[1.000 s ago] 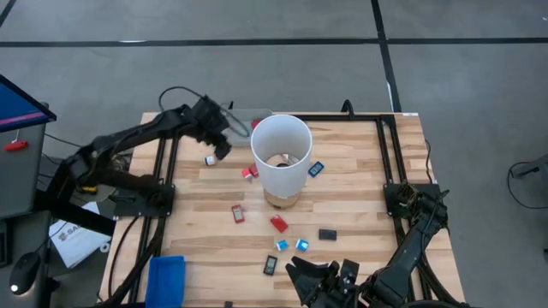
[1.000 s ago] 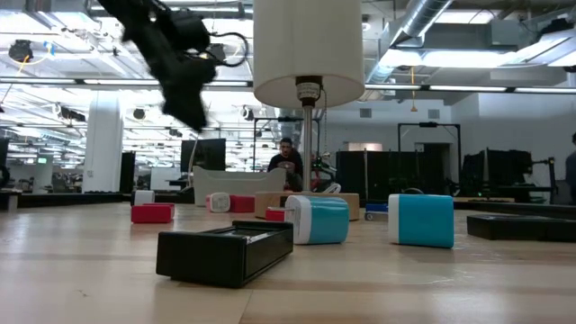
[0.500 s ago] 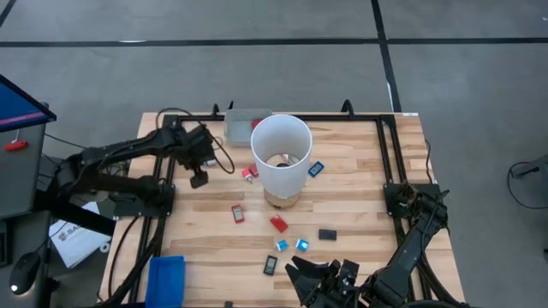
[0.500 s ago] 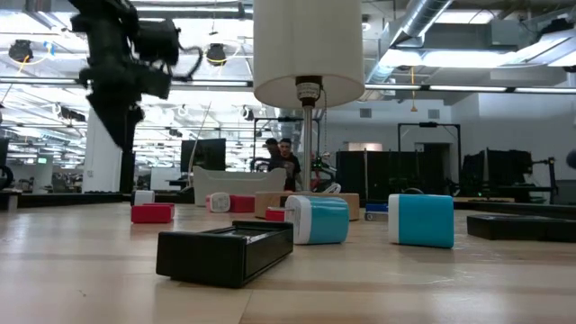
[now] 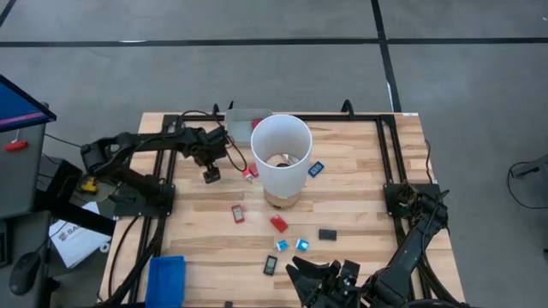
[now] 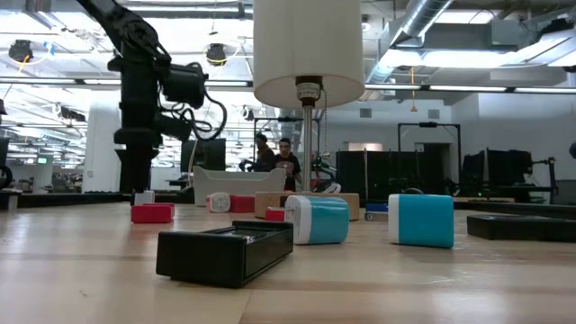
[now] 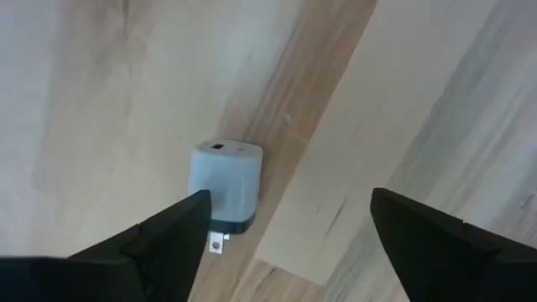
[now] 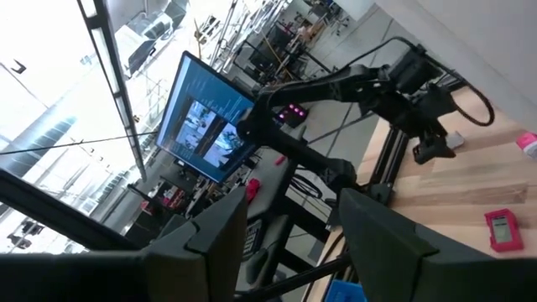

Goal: Pick & Place Office items
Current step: Put the white charger adapter into the gray bin

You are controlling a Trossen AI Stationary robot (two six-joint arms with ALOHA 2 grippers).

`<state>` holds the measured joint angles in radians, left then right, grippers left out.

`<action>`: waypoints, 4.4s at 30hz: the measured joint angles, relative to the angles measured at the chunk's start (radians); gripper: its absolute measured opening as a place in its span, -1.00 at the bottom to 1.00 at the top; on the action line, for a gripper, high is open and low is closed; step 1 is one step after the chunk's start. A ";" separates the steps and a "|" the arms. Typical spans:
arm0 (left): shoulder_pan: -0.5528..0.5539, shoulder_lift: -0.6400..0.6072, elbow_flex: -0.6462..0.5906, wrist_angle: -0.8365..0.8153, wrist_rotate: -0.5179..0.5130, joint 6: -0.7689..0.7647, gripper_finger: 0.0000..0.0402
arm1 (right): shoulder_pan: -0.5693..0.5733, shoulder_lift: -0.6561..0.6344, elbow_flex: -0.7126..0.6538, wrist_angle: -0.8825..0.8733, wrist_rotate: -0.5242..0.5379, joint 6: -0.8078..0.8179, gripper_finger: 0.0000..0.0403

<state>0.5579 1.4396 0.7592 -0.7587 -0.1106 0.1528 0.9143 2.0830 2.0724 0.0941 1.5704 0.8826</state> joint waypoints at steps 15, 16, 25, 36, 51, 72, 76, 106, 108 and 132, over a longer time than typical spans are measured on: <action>0.064 0.092 -0.003 0.030 0.048 0.001 0.17 | 0.010 0.000 0.000 0.013 0.000 0.000 -0.09; 0.061 0.092 -0.003 0.031 0.055 -0.001 0.13 | 0.010 0.000 0.000 0.013 0.000 0.000 -0.09; 0.055 0.003 -0.003 0.037 0.037 0.002 0.08 | 0.010 0.000 0.000 0.020 0.000 0.000 -0.09; 0.014 -0.161 -0.002 0.048 0.192 0.262 0.40 | 0.010 0.000 0.000 0.021 0.000 0.000 -0.09; -0.069 -0.007 -0.002 0.088 -0.011 0.629 0.37 | 0.015 0.000 0.000 0.027 0.000 0.000 -0.09; -0.068 -0.030 -0.003 0.058 0.013 0.465 -0.35 | 0.035 0.000 0.000 0.031 0.000 -0.001 -0.09; -0.075 -0.202 0.015 0.035 0.122 0.326 -0.35 | 0.035 0.000 0.000 0.031 0.000 -0.001 -0.09; 0.255 0.399 0.685 0.075 0.170 -0.175 -0.35 | -0.004 0.000 0.000 0.049 0.000 -0.029 -0.09; 0.255 0.413 0.685 0.064 0.161 -0.156 -0.35 | -0.006 0.000 0.000 0.049 0.000 -0.029 -0.09; 0.257 0.448 0.685 0.074 0.132 -0.158 -0.11 | -0.014 0.000 0.000 0.048 0.000 -0.028 -0.09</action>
<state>0.8150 1.8877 1.4437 -0.6849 0.0216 -0.0048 0.9001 2.0834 2.0727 0.1421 1.5707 0.8541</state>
